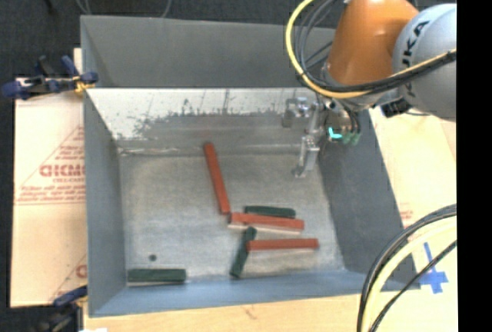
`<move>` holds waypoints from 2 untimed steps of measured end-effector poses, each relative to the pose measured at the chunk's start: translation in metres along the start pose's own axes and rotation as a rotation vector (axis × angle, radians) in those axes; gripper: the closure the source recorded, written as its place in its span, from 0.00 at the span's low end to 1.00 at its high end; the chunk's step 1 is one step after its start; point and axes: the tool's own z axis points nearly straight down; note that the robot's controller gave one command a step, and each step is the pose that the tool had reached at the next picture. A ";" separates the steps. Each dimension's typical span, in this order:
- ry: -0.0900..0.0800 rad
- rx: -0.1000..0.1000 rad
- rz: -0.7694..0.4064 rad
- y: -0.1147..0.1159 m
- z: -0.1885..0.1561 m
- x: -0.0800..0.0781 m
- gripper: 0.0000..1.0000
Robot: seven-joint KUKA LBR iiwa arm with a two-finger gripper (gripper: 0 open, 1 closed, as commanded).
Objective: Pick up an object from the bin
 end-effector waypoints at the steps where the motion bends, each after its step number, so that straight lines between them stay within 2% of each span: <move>1: -0.001 0.000 -0.244 0.021 0.079 0.050 0.00; 2: -0.003 0.000 -0.200 0.052 0.117 0.111 0.00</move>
Offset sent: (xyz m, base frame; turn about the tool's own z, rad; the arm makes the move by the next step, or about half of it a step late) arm -0.0494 0.0222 -0.0773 -0.2458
